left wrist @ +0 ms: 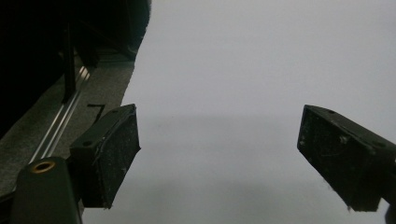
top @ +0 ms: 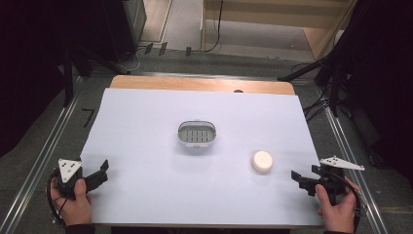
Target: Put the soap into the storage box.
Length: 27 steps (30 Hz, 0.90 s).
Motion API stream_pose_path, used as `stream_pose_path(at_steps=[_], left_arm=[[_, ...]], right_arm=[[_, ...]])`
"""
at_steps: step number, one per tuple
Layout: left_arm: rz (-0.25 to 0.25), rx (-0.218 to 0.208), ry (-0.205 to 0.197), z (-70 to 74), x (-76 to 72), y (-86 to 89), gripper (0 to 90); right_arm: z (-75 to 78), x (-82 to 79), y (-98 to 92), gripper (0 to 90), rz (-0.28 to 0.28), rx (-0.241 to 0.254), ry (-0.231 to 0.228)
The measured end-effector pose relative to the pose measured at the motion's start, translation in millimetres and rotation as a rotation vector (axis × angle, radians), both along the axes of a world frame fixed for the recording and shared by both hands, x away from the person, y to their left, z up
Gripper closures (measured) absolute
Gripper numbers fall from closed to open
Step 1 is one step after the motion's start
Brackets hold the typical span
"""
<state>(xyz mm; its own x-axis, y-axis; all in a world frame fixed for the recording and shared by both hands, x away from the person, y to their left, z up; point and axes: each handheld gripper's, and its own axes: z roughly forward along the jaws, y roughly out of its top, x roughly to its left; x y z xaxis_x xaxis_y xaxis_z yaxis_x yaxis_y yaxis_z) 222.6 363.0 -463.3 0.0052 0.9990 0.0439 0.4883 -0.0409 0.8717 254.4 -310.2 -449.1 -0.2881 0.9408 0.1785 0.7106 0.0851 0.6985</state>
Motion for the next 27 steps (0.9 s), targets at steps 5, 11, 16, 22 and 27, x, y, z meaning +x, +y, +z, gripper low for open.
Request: stream_pose_path(at_steps=[5, 11, 16, 22, 27], left_arm=[[-0.003, 0.001, 0.002, 0.1, 0.1, -0.1, 13.8], [-0.005, 0.004, 0.002, 0.1, -0.2, -0.4, 13.9], [-0.008, -0.006, -0.003, 0.1, -0.5, 0.7, 13.9], [-0.013, -0.005, 0.001, 0.1, -0.2, 0.7, 13.9], [-0.017, -0.009, 0.004, 0.2, 0.0, 1.2, 13.9]], right_arm=[[3.7, -0.2, 3.0, 20.1, 0.050, -0.056, -0.016], [8.0, 2.1, 3.6, 19.8, 0.069, -0.124, -0.036], [11.2, 4.5, 6.0, 17.6, 0.126, -0.107, 0.028], [10.0, 11.6, 14.1, 13.5, 0.144, -0.132, 0.089], [12.8, 16.6, 21.7, 13.1, 0.149, -0.142, 0.101]])
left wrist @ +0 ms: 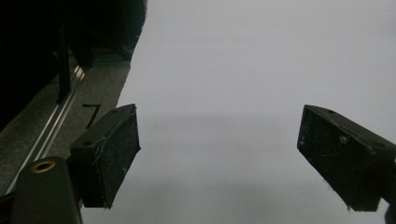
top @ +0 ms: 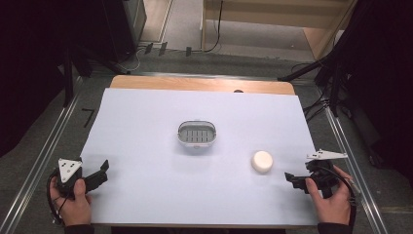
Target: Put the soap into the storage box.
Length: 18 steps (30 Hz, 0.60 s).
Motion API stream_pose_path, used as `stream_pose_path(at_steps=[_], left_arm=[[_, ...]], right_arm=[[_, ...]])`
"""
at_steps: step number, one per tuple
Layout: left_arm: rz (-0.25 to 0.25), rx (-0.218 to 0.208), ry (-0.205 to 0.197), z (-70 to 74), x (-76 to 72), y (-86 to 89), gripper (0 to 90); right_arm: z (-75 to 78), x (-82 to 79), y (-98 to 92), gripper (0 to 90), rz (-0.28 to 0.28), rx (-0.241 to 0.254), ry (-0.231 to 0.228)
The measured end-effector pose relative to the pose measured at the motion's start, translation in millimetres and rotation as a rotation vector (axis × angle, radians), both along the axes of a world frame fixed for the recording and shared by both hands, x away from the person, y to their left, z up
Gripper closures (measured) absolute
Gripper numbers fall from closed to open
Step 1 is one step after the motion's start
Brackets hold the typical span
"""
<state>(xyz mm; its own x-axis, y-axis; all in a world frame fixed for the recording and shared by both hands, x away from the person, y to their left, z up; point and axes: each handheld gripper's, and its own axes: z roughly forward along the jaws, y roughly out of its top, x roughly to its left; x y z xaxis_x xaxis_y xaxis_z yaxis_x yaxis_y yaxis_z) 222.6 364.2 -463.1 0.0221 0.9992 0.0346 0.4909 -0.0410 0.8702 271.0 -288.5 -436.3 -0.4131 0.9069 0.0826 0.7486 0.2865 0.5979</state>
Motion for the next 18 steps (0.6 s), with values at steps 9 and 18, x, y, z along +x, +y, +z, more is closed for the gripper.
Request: stream_pose_path(at_steps=[9, 18], left_arm=[[-0.007, 0.001, 0.001, 0.1, -0.1, 0.0, 14.0], [-0.011, -0.004, 0.005, 0.1, 0.3, 0.0, 14.0]], right_arm=[[1.0, 8.2, 13.3, 13.0, 0.022, -0.001, 0.026], [1.6, 14.5, 25.6, 13.4, 0.053, 0.019, 0.041]])
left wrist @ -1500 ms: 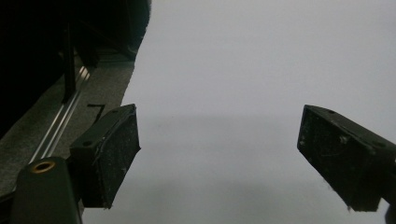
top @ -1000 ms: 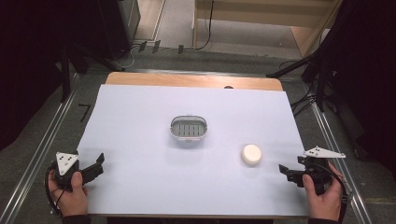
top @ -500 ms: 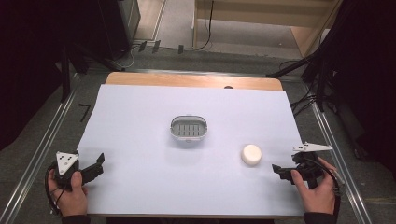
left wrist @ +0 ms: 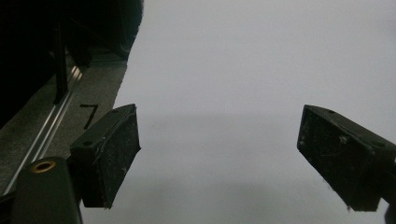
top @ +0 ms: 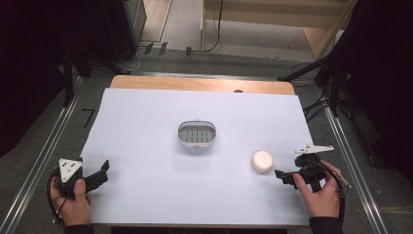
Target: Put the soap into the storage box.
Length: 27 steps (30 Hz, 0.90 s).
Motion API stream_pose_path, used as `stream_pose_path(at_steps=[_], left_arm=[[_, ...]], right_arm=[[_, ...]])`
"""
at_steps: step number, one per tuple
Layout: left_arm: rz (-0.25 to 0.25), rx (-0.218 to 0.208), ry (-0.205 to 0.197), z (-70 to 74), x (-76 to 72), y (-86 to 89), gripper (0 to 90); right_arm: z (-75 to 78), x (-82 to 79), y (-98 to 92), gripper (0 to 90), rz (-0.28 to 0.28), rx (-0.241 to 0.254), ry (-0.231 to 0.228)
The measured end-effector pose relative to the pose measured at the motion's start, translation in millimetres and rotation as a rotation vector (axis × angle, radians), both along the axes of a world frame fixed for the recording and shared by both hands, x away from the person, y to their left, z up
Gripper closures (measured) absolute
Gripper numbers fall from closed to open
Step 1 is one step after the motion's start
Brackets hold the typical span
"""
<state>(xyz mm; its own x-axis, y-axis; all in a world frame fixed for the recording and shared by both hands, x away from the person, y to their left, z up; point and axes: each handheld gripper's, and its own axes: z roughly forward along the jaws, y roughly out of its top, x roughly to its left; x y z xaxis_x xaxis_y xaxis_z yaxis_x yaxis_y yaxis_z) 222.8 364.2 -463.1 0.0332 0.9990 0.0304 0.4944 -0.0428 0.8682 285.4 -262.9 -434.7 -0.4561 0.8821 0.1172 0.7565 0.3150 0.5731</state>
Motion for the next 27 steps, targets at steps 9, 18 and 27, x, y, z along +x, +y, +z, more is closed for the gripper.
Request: stream_pose_path(at_steps=[9, 18, 27], left_arm=[[-0.006, 0.002, 0.006, -0.1, 0.7, -0.1, 14.0], [-0.003, -0.003, 0.011, 0.0, 1.1, 0.6, 14.0], [-0.004, -0.007, 0.009, 0.0, 1.0, 1.1, 13.9]], right_arm=[[0.7, 7.0, 12.0, 13.4, 0.025, -0.006, 0.014], [-0.2, 13.4, 24.3, 13.4, 0.057, -0.008, 0.031], [-3.3, 19.1, 36.2, 13.3, 0.065, -0.013, 0.036]])
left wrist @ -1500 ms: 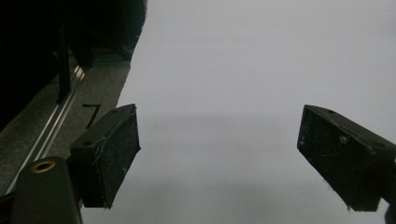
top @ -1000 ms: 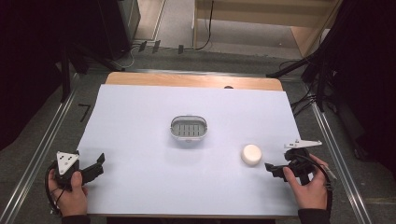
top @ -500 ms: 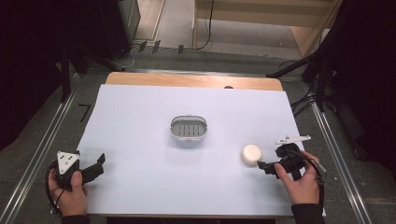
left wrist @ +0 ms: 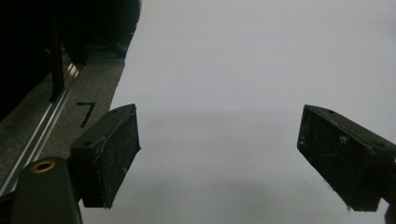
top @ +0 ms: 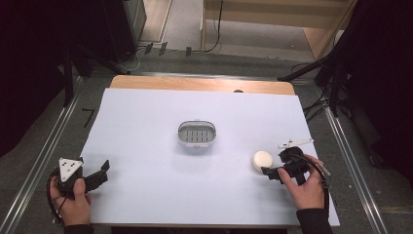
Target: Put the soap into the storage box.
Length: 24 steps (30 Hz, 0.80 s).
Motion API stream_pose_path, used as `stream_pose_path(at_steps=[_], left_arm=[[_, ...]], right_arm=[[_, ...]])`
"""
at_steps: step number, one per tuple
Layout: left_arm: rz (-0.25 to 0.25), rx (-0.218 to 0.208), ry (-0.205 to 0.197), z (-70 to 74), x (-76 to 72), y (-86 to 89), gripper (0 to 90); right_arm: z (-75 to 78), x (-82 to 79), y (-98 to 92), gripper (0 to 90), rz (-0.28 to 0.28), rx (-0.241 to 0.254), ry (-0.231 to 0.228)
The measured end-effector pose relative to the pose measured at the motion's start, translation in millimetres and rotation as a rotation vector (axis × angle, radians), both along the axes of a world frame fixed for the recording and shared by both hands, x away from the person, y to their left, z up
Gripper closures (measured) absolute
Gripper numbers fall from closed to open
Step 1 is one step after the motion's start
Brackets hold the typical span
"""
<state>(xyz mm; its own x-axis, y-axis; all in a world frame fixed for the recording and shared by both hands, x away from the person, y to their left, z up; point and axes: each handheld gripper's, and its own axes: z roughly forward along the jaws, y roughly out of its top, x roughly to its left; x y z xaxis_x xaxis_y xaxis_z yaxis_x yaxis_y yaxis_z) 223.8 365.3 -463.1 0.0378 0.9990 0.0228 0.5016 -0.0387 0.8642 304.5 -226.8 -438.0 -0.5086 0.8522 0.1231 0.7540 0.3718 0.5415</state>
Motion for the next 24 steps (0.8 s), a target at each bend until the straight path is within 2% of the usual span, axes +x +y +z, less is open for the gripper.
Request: stream_pose_path(at_steps=[13, 19, 24], left_arm=[[-0.004, 0.007, 0.002, -0.1, 0.5, -1.0, 13.9], [-0.005, 0.007, 0.006, -0.1, 0.6, -0.9, 13.9], [-0.006, 0.003, 0.006, -0.1, 0.7, -0.8, 13.9]], right_arm=[[-9.8, 10.4, 15.1, 13.6, 0.006, -0.001, 0.024], [-14.7, 14.0, 24.7, 14.0, 0.002, -0.017, 0.038], [-17.0, 16.7, 30.5, 15.3, -0.016, -0.028, 0.031]])
